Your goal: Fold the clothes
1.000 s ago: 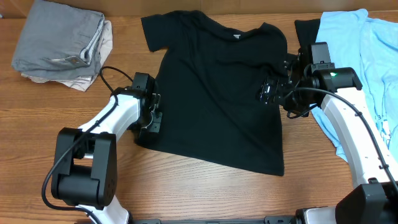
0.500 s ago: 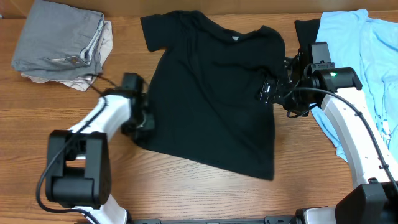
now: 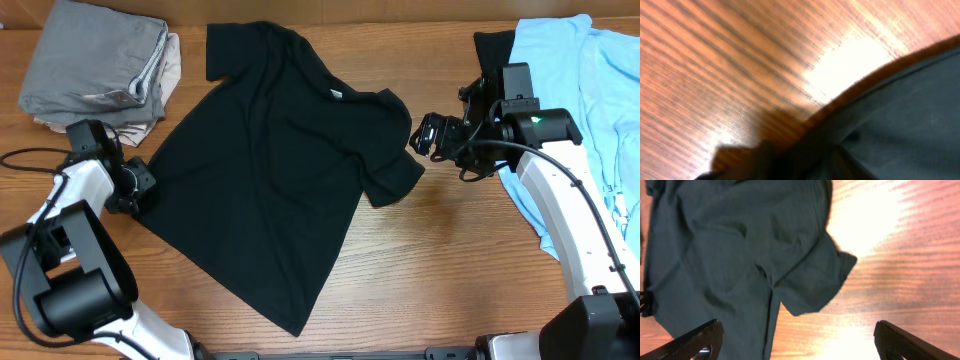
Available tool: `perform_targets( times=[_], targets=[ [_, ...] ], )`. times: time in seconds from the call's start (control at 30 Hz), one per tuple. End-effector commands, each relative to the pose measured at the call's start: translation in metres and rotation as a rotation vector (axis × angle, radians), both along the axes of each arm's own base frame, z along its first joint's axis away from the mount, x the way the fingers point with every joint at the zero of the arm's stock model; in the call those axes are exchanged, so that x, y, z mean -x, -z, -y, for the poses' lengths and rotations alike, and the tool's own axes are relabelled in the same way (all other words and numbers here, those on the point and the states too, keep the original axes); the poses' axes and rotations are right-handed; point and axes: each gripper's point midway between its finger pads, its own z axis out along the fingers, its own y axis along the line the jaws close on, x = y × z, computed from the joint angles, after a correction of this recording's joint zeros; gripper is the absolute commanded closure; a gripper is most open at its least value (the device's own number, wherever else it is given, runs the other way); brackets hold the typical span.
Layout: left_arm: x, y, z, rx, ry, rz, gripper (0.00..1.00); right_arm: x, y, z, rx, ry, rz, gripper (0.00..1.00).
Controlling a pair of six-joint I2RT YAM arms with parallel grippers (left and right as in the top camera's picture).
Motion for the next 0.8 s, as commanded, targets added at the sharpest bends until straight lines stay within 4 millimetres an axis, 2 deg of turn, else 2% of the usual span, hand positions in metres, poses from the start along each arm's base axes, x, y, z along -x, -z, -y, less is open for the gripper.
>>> perform_targets(
  times=[0.0, 0.07, 0.17, 0.33, 0.47, 0.57, 0.77],
  targets=[
    [0.002, 0.017, 0.021, 0.093, 0.085, -0.09, 0.37, -0.007, -0.005, -0.003, -0.014, -0.002, 0.04, 0.0],
    [-0.017, -0.005, 0.027, 0.075, 0.158, -0.072, 0.25, -0.019, -0.008, -0.004, -0.014, -0.011, 0.091, 0.02],
    [-0.049, -0.044, 0.044, 0.044, 0.263, -0.032, 0.12, -0.041, -0.01, -0.005, 0.004, -0.038, 0.178, 0.05],
    [-0.09, -0.108, 0.086, -0.002, 0.411, 0.055, 0.03, -0.088, 0.003, -0.004, 0.058, -0.082, 0.31, 0.12],
    [-0.106, -0.148, 0.129, -0.024, 0.53, 0.107, 0.0, -0.117, 0.028, -0.005, 0.092, -0.126, 0.343, 0.12],
    [-0.107, -0.162, 0.169, -0.035, 0.65, 0.12, 0.0, -0.136, 0.046, -0.003, 0.129, -0.154, 0.345, 0.12],
    [-0.099, -0.162, 0.225, -0.03, 0.777, 0.111, 0.0, -0.163, 0.068, -0.007, 0.171, -0.223, 0.347, 0.17]
  ],
)
